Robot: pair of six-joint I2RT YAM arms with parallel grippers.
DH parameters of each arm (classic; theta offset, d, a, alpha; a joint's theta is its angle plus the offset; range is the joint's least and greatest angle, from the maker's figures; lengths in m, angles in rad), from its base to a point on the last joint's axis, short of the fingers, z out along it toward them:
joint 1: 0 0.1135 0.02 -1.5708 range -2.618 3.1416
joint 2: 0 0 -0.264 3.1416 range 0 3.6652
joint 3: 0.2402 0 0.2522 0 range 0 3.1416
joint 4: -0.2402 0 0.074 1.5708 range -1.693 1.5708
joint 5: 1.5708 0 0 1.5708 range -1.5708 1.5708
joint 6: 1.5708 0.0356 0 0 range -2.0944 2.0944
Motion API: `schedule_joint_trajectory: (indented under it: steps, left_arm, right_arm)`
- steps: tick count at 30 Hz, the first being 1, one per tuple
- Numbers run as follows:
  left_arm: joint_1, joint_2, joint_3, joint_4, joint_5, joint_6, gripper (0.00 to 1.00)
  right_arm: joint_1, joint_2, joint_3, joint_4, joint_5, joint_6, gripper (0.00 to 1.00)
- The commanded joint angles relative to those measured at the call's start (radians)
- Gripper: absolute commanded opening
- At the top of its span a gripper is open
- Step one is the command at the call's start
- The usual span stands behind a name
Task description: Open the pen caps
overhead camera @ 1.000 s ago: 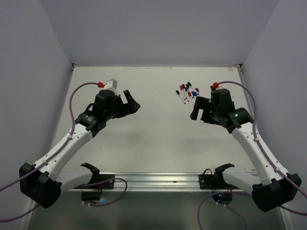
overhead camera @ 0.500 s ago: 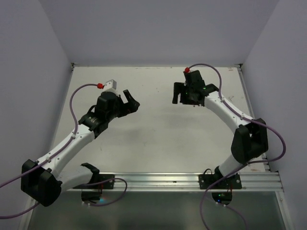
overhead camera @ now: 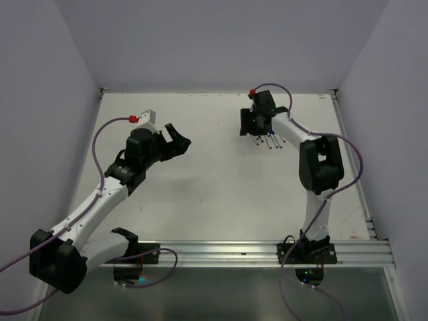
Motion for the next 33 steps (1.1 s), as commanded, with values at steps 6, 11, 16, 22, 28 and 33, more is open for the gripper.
schedule_joint_trajectory:
  steps: [6,11,16,22,28,33]
  left_arm:
    - [0.061,-0.004,-0.037,0.116,0.113,0.031,0.94]
    - [0.092,0.015,-0.058,0.139,0.174,0.029,0.94]
    - [0.101,0.015,-0.075,0.177,0.197,0.034,0.94]
    - [0.101,0.038,-0.084,0.2,0.233,0.037,0.94]
    - [0.103,0.047,-0.093,0.216,0.26,0.028,0.94]
    - [0.103,0.048,-0.09,0.22,0.265,0.028,0.94]
  right_arm:
    - [-0.005,0.091,0.191,0.016,-0.067,-0.102,0.53]
    - [-0.025,0.117,0.182,0.03,-0.076,-0.099,0.52]
    - [-0.033,0.127,0.168,0.035,-0.07,-0.111,0.52]
    - [-0.042,0.104,0.132,0.05,-0.061,-0.122,0.53]
    - [-0.056,0.119,0.11,0.048,-0.07,-0.127,0.51]
    - [-0.06,0.122,0.099,0.062,-0.07,-0.136,0.51]
